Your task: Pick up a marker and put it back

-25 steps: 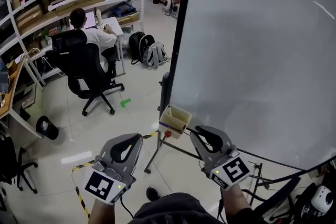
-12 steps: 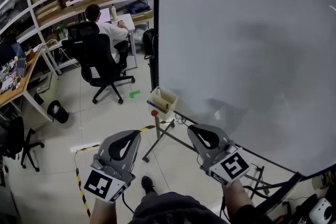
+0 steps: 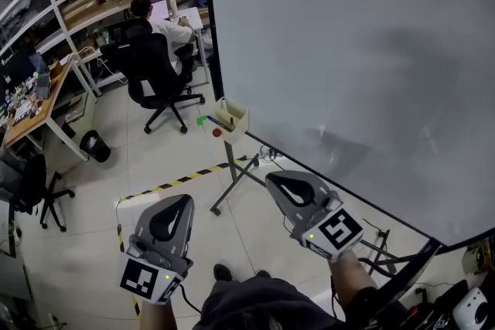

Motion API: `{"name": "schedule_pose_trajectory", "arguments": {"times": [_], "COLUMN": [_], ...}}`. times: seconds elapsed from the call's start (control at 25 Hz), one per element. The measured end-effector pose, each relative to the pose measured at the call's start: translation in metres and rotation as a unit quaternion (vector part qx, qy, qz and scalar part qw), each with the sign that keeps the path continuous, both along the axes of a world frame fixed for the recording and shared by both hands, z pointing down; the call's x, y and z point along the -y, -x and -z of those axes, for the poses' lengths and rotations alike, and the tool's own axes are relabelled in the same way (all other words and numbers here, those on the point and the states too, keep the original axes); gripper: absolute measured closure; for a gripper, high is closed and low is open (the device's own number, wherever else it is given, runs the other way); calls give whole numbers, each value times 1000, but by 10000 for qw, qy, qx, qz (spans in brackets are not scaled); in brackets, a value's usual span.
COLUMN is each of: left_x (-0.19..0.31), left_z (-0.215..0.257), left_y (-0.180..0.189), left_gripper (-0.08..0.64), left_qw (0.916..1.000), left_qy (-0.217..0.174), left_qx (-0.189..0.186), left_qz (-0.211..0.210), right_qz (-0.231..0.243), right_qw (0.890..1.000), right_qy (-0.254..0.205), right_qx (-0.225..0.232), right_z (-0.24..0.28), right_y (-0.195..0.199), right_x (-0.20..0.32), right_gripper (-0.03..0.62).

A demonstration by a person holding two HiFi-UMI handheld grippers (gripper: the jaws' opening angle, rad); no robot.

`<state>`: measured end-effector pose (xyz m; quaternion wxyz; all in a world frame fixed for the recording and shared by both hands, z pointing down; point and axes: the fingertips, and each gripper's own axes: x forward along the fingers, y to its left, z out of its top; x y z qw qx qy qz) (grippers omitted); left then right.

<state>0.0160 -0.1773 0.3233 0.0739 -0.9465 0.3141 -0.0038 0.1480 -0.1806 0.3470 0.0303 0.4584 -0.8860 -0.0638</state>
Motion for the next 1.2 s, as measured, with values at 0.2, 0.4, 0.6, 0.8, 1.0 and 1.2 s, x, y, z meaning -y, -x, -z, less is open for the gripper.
{"name": "schedule_pose_trajectory", "arguments": {"times": [0.2, 0.4, 0.6, 0.8, 1.0, 1.2], "left_x": [-36, -80, -136, -185, -222, -246], "left_z": [5, -7, -15, -17, -17, -14], "left_y": [32, 79, 132, 182, 198, 204], "left_gripper": [557, 557, 557, 557, 557, 557], "left_qw": [9998, 9990, 9984, 9976, 9972, 9976], "left_qy": [-27, 120, 139, 160, 245, 190], "left_qx": [22, -137, -130, -271, -341, -404], "left_qz": [196, 415, 527, 618, 615, 523], "right_qz": [215, 315, 417, 617, 592, 476], "right_qw": [9998, 9991, 9988, 9973, 9965, 9969], "right_qy": [13, 267, 258, 322, 344, 298], "right_qx": [-38, -65, -56, -243, -476, -548], "right_z": [6, -6, -10, -14, -11, -8], "right_y": [28, 69, 118, 176, 192, 198], "right_x": [-30, -71, -122, -173, -213, -239], "right_gripper": [591, 591, 591, 591, 591, 591]}}
